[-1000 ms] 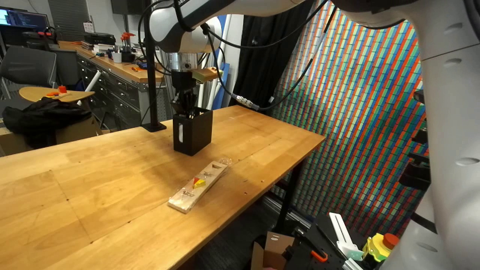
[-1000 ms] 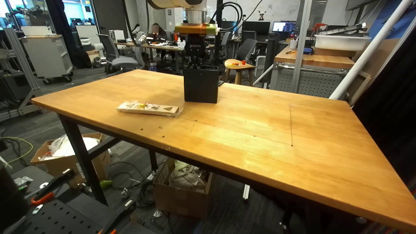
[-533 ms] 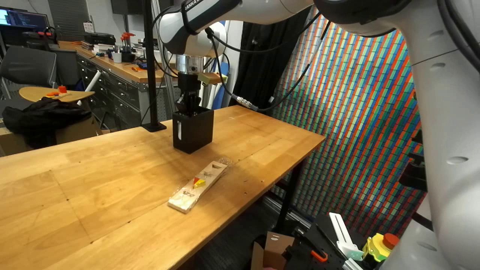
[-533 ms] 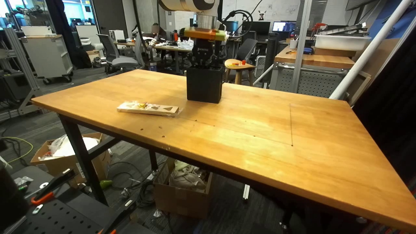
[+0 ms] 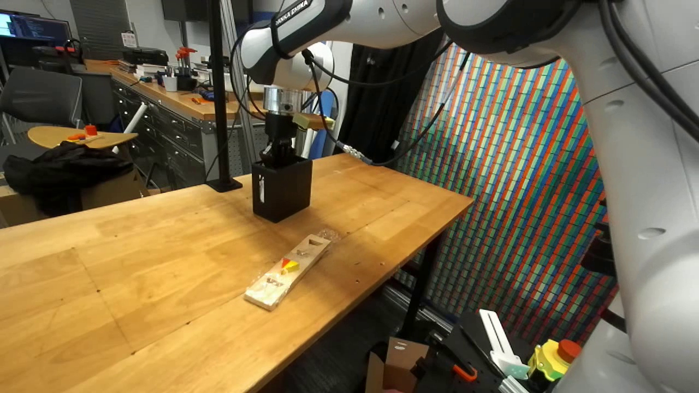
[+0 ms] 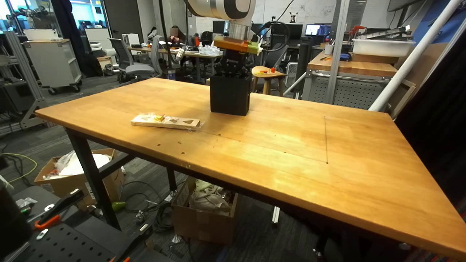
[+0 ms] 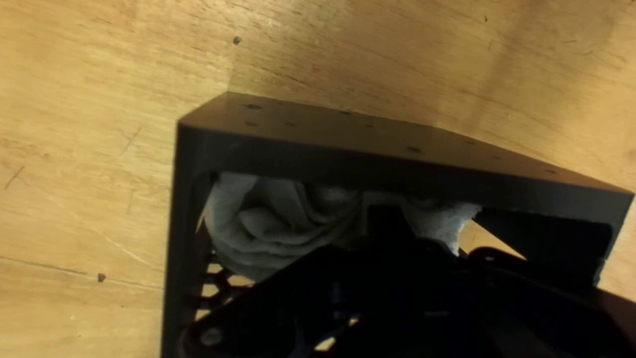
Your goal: Put the white cloth inside the black object
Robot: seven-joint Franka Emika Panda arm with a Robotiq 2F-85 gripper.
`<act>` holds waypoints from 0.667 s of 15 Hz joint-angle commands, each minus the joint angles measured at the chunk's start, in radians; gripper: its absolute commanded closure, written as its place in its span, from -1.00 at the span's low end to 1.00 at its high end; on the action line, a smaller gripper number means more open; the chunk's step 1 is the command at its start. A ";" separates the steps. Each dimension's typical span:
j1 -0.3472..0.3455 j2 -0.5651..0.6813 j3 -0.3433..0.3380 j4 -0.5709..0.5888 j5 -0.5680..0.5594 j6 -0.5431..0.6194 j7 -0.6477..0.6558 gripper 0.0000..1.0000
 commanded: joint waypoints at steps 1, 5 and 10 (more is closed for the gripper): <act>-0.021 0.070 0.021 0.087 0.029 -0.044 -0.022 1.00; -0.021 0.093 0.025 0.109 0.038 -0.062 -0.016 1.00; -0.008 0.067 0.019 0.086 0.023 -0.049 0.003 1.00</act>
